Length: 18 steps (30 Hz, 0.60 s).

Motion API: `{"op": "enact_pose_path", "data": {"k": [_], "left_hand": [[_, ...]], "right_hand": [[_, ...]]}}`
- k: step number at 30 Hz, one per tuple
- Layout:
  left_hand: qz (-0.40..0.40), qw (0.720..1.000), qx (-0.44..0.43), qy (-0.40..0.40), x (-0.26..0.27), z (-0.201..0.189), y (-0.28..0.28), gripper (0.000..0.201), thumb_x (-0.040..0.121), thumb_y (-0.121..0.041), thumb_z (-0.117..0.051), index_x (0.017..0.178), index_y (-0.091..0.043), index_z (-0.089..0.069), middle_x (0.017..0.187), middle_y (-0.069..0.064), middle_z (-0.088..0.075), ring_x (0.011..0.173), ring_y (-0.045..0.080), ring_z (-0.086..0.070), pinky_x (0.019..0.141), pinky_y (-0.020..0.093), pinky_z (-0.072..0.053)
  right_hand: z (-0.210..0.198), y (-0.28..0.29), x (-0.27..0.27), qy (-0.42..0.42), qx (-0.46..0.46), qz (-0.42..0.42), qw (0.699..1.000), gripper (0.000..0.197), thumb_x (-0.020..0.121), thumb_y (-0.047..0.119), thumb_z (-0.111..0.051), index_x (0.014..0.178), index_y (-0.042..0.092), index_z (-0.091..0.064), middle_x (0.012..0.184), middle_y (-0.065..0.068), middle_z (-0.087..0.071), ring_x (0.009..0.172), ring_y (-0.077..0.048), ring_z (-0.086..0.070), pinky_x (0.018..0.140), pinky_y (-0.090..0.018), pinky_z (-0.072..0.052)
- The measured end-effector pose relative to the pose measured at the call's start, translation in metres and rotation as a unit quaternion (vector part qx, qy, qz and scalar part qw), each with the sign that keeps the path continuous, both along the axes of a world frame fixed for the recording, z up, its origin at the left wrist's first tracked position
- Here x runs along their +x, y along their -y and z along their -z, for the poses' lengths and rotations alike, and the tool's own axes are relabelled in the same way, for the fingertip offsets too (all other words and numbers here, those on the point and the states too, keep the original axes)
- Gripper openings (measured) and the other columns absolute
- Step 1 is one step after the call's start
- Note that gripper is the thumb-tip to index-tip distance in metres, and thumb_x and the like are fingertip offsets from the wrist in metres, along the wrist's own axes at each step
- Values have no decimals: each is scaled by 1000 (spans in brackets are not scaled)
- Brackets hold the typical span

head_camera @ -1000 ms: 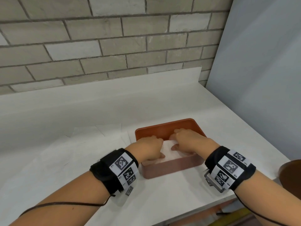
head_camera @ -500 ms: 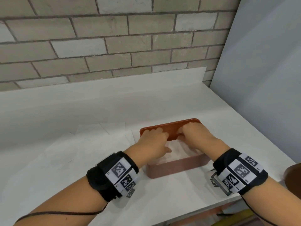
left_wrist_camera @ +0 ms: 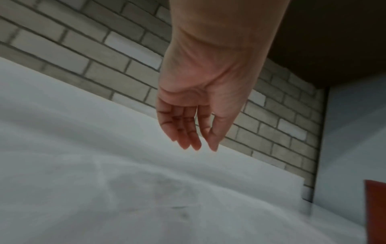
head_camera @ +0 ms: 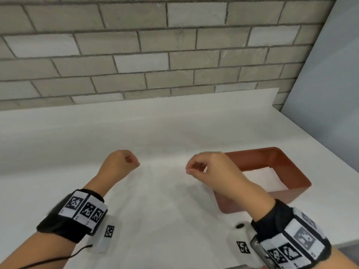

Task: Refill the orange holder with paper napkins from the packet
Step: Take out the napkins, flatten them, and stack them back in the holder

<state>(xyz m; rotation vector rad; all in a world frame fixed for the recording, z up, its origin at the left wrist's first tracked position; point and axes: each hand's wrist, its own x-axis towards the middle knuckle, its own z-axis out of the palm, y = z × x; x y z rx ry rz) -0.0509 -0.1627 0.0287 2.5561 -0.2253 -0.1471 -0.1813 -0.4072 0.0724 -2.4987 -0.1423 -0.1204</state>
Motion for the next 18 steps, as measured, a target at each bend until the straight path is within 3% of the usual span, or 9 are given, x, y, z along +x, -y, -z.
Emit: {"op": "enact_pose_path", "data": {"k": [3, 8, 13, 18], "left_hand": [[-15, 999, 38, -25, 10, 12, -32, 12, 80, -21, -70, 73, -20, -61, 76, -7, -60, 76, 16, -57, 56, 19, -37], [48, 994, 92, -32, 18, 26, -54, 19, 80, -33, -71, 89, -18, -63, 103, 2, -59, 92, 14, -53, 77, 24, -42], [106, 985, 133, -24, 16, 38, -51, 41, 80, -46, -67, 109, -19, -59, 114, 1, -51, 109, 18, -47, 89, 28, -42], [85, 989, 102, -67, 34, 38, -58, 60, 76, -43, -73, 125, -18, -50, 123, 6, -44, 118, 24, -44, 97, 33, -41]], "right_hand": [[19, -41, 18, -61, -67, -58, 994, 10, 87, 28, -61, 92, 25, -70, 92, 8, -68, 81, -9, -59, 77, -24, -48], [46, -80, 68, -166, -172, -42, 970, 23, 93, 15, -53, 112, 17, -64, 118, -3, -62, 106, -21, -57, 79, -24, -39], [62, -86, 96, -194, -223, -47, 954, 46, 87, 18, -64, 131, 19, -49, 130, -6, -47, 117, -26, -48, 93, -32, -41], [64, -83, 104, -212, -232, -46, 948, 46, 79, 25, -74, 120, 21, -54, 121, -4, -51, 112, -23, -49, 89, -30, -41]]}}
